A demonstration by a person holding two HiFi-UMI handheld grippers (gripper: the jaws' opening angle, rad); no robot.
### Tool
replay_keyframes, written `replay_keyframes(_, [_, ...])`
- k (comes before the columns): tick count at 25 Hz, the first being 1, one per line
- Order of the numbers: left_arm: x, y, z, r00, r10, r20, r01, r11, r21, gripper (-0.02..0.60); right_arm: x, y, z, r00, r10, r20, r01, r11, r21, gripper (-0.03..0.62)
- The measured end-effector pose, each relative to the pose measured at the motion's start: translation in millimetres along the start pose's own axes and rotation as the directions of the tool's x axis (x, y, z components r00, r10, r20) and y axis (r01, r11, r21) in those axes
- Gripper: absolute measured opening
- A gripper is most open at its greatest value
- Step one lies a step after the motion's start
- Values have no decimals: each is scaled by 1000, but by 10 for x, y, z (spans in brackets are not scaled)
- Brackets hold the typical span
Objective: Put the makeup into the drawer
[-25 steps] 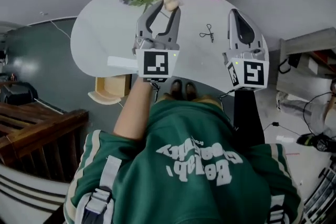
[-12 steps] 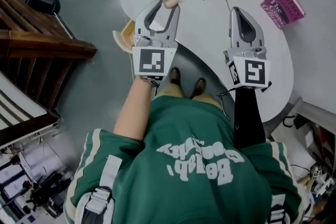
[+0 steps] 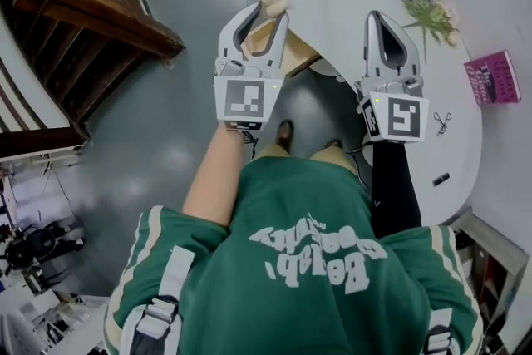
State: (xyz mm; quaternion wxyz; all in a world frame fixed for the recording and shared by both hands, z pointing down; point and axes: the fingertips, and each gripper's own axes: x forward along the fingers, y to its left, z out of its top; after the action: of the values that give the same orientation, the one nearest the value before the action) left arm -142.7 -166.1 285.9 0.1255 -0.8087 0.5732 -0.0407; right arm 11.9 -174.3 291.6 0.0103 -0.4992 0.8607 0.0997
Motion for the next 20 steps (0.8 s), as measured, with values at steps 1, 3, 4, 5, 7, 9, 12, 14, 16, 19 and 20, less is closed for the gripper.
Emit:
replay_keyframes(1, [-49,123,-31,1000,13,-5,-13,1000,0,155,85,129,11,1000,18,-1,-18,1000,-6,9])
replay_keyframes(3, [-112,298,-100,1000,21,-12,-21,1000,-7,155,217,325,25,999,38,-5,-38,999,-13,9])
replay_keyframes(4, [-126,352,-161,1000,18,-23,-19,1000,-12,155,267,393,29,999,42,-7,-42,999,-16,9])
replay_keyframes(5, [-126,393,-252,999,12,-42,-13,1000,-18,155,308,446,31,999,43,-11,-43,999,-19,9])
replay_keyframes(7, [-89,448,-515,995,-8,-96,5,1000,-29,155,373,513,28,999,37,-19,-37,999,-25,9])
replay_keyframes(9, [-20,468,-867,986,-35,-165,28,998,-47,155,411,540,15,999,25,-30,-26,999,-32,9])
replay_keyframes(12, [101,394,-1491,950,-101,-295,82,994,-77,155,406,502,-24,999,-6,-50,4,999,-42,9])
replay_keyframes(14, [173,320,-1905,917,-145,-371,119,989,-92,155,392,454,-49,997,-32,-64,29,998,-48,9])
replay_keyframes(16, [227,246,-2268,883,-187,-431,155,982,-108,155,381,406,-68,996,-54,-74,50,997,-54,9])
replay_keyframes(19, [251,96,-2778,818,-247,-519,197,969,-151,155,334,308,-109,992,-90,-88,84,994,-64,9])
replay_keyframes(20, [243,48,-2929,796,-264,-544,204,964,-169,155,308,275,-123,990,-102,-94,96,993,-67,9])
